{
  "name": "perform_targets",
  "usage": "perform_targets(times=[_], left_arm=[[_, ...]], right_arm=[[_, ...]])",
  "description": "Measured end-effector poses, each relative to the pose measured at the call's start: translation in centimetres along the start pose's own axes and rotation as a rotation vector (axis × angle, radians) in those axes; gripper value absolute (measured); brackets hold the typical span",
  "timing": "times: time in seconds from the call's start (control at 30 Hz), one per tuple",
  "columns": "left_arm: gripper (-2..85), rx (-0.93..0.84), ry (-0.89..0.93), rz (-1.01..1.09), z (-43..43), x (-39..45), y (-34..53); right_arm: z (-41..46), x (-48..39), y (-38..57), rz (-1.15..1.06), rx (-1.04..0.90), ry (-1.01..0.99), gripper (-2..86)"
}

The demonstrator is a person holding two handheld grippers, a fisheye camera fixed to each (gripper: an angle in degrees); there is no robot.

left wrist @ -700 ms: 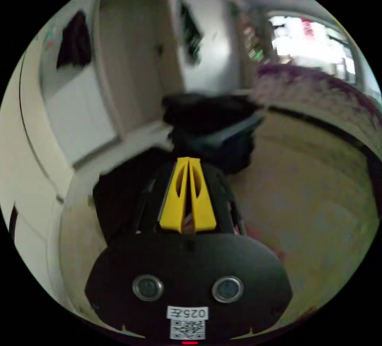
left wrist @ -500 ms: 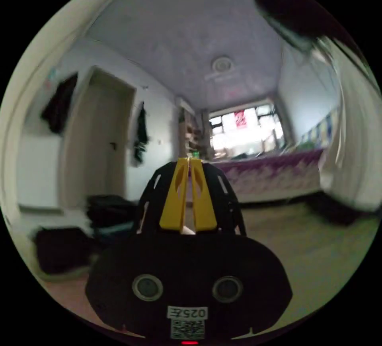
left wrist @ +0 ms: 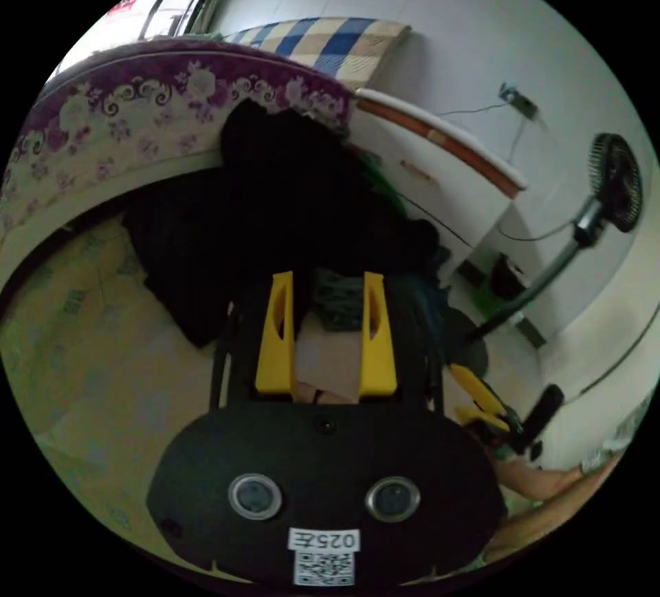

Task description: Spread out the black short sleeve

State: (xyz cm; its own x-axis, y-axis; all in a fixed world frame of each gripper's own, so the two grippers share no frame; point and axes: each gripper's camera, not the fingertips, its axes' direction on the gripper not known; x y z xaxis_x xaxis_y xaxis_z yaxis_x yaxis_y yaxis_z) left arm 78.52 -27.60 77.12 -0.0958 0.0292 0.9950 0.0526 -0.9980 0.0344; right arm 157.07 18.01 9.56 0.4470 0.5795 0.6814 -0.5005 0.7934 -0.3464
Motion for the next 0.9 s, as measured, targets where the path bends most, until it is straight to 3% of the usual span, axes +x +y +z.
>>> perform_targets(times=[0.07,0.2,0.27,0.37,0.43,0.5,0.57,0.63,0.73,0.9], left_arm=[[13.5,-0.014,-0.175,0.036,8.1,-2.5,-0.2],[14.8,-0.06,-0.499,0.105,16.4,-7.1,0.4],[15.6,-0.199,-0.473,0.15,21.5,-10.2,1.5],[15.5,-0.196,-0.298,0.121,25.5,-13.1,3.3],[14.7,-0.24,-0.343,0.164,28.0,-14.6,5.1],[10.8,-0.256,-0.364,0.195,29.6,-16.4,7.0],[0.4,-0.284,-0.533,0.237,31.1,-18.5,10.1],[-0.8,-0.271,-0.578,0.344,31.3,-19.2,12.9],[-1.0,-0.309,-0.634,0.544,29.8,-21.0,18.7],[-1.1,-0.223,-0.512,0.454,21.5,-26.7,26.3]], right_arm=[[0.9,1.8,-5.8,0.0,-0.007,-0.033,21.6],[2.4,3.4,-13.7,-0.018,0.007,-0.035,21.1],[3.9,4.5,-19.6,-0.011,0.044,-0.022,21.2],[7.4,7.6,-28.9,0.097,0.031,-0.056,20.1],[10.9,10.0,-34.0,0.195,-0.094,-0.092,16.4],[13.9,11.3,-37.3,0.237,-0.281,-0.196,6.0],[12.1,11.4,-39.1,0.337,-0.283,-0.235,3.2],[9.3,9.9,-39.1,0.285,-0.211,-0.223,2.4],[5.6,7.6,-39.5,0.235,-0.25,-0.256,1.6],[-2.6,2.3,-36.8,0.23,-0.236,-0.31,0.9]])
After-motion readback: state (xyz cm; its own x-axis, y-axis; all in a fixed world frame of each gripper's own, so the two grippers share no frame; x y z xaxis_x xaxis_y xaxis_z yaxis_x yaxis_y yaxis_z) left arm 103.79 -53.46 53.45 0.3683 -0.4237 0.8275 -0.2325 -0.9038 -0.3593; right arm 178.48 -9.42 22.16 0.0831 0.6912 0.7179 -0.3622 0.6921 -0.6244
